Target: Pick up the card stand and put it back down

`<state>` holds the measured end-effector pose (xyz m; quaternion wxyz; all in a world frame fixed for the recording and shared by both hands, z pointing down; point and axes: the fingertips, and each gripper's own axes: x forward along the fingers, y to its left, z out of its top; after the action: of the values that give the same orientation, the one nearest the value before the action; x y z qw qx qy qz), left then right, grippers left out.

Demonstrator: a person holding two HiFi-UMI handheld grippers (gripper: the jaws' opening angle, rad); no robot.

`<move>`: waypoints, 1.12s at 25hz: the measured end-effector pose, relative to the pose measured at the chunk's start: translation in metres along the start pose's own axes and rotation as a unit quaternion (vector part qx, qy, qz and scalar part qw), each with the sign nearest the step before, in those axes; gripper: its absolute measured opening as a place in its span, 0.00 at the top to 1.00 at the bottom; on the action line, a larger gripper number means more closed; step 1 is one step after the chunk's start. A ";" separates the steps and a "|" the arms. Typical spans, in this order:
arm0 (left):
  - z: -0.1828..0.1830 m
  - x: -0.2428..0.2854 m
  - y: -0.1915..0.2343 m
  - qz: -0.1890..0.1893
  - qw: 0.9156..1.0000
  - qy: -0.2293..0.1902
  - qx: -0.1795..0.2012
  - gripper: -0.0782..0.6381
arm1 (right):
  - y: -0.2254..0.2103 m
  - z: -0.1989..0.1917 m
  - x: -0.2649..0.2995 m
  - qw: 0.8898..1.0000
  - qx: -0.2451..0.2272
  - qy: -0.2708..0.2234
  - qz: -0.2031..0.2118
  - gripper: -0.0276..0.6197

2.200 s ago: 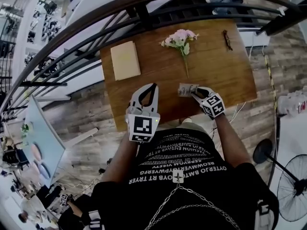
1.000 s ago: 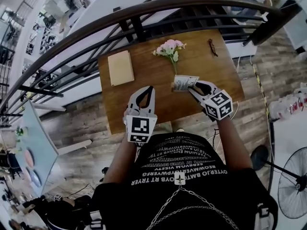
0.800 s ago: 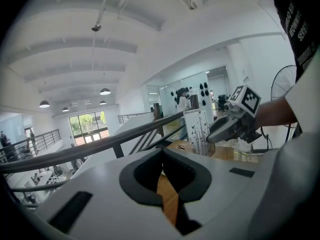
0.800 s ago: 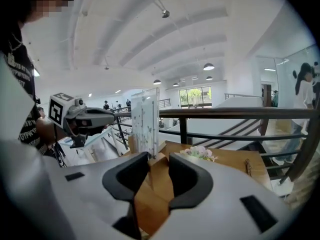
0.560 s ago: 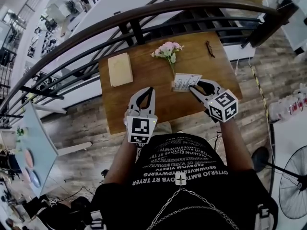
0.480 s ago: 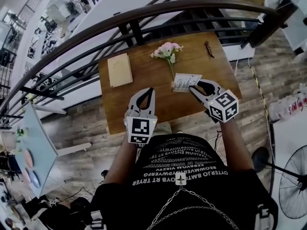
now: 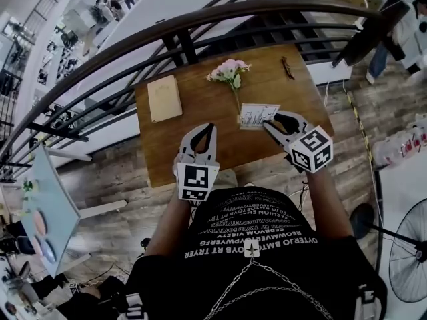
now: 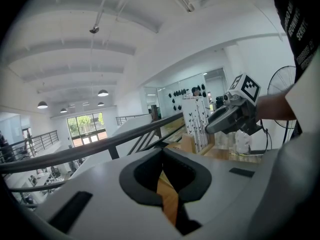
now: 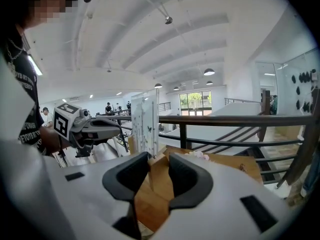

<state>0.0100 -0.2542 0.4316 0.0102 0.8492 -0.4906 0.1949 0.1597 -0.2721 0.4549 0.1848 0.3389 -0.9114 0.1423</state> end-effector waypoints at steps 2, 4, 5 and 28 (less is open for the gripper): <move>0.001 0.000 -0.001 -0.001 1.000 0.000 0.001 0.86 | 0.000 0.001 0.000 1.000 0.001 -0.001 0.001 0.74; 0.000 -0.001 0.000 -0.001 1.000 0.001 0.002 0.86 | 0.001 0.001 0.001 1.000 0.001 -0.001 0.003 0.74; 0.000 -0.001 0.001 0.000 1.000 0.002 0.002 0.86 | 0.001 0.000 0.003 1.000 0.001 -0.001 0.004 0.74; -0.020 0.050 0.050 -0.002 0.999 0.045 -0.003 0.86 | -0.039 -0.066 0.092 0.997 0.052 0.051 0.007 0.74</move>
<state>-0.0158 -0.3171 0.4585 0.0347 0.8405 -0.4888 0.2313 0.1377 -0.3274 0.5586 0.2125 0.3339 -0.8945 0.2081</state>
